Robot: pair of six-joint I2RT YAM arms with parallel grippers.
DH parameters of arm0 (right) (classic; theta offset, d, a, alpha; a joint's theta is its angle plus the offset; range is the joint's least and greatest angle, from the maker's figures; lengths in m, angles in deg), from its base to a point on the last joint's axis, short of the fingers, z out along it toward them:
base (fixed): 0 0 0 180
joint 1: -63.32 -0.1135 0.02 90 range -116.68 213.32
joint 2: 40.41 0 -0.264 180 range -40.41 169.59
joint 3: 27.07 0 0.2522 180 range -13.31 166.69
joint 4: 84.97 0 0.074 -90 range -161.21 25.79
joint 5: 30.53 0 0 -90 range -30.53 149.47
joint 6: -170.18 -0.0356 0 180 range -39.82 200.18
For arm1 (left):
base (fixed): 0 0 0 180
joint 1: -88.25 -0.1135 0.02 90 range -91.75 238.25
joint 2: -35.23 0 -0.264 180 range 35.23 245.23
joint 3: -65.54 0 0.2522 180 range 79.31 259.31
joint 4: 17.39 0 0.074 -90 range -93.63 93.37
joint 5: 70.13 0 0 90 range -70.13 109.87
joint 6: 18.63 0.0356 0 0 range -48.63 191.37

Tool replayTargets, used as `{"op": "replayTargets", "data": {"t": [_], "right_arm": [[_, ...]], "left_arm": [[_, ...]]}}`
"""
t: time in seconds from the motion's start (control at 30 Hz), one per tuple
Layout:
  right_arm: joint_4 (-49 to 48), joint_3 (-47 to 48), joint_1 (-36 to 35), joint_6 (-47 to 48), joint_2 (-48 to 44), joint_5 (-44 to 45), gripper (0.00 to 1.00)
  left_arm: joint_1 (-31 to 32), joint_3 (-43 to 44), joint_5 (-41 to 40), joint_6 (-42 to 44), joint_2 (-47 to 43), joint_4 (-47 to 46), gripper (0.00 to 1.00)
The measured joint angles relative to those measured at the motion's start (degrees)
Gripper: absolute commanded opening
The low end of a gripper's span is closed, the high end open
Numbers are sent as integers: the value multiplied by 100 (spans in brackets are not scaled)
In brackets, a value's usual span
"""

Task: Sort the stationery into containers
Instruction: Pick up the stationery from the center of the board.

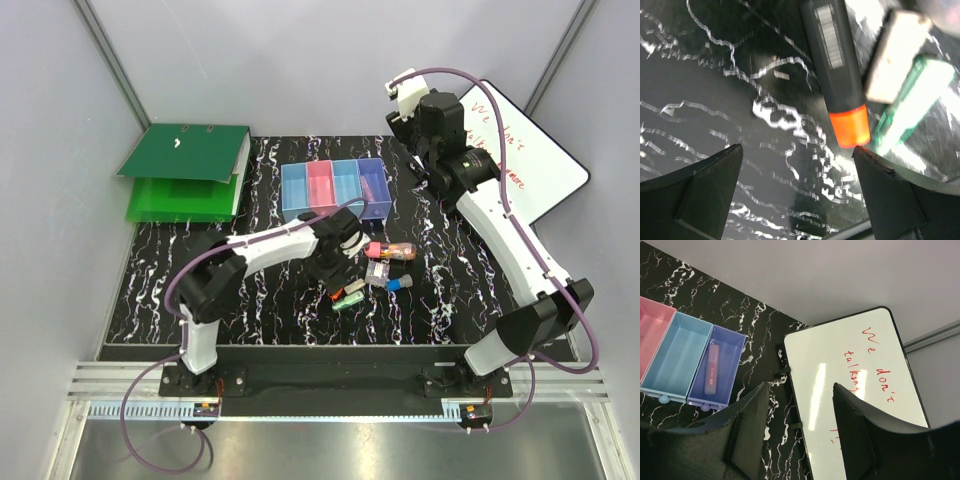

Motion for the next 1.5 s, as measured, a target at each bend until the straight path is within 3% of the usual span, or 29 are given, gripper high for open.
{"op": "replayTargets", "data": {"t": [0.7,1.3,1.37,1.5], "right_arm": [[24,-413,0,101,-197,-57,62],[-24,-588,2,-7,-251,-160,62],[-24,-595,2,-44,-256,-160,61],[-26,-597,2,-103,-258,-179,61]], "left_arm": [[68,603,385,-260,535,44,99],[81,807,146,-262,848,52,99],[20,778,74,-262,848,42,92],[-136,719,-28,-278,850,26,67]]}}
